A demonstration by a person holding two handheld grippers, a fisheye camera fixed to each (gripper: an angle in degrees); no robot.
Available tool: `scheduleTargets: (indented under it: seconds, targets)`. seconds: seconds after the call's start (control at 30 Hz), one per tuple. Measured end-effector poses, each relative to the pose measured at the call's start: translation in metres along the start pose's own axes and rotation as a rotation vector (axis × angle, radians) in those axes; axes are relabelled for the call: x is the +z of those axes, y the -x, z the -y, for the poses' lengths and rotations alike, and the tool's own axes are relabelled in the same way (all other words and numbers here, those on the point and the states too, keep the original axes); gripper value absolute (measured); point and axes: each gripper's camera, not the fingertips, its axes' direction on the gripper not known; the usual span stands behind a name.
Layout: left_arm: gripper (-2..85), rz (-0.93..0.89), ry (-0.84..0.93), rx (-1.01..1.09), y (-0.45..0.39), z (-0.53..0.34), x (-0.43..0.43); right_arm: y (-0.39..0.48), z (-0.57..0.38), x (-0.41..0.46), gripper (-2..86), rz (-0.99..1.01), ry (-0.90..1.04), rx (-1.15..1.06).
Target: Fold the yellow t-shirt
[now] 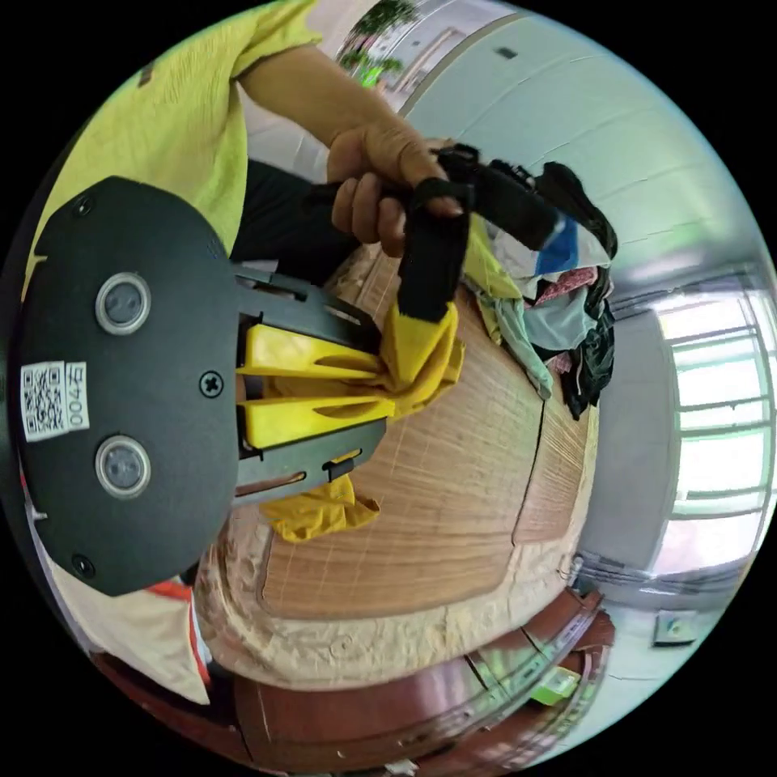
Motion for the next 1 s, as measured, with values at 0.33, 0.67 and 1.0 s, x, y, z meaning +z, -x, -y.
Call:
scheduleTargets:
  seconds: [0.33,0.67,1.0]
  targets:
    - [21.1,0.264,0.012,0.078,0.056,-0.140,0.017,-0.070,0.027,-0.081,4.0,0.483,-0.245,0.214]
    - [24.2,0.330,0.109,0.141,0.055,-0.168,0.136,-0.039,0.080,-0.200,3.9,0.536,-0.497,0.199]
    - [24.8,0.369,-0.051,0.238,0.006,-0.159,0.156,-0.009,0.089,-0.258,4.0,0.564,-0.617,0.188]
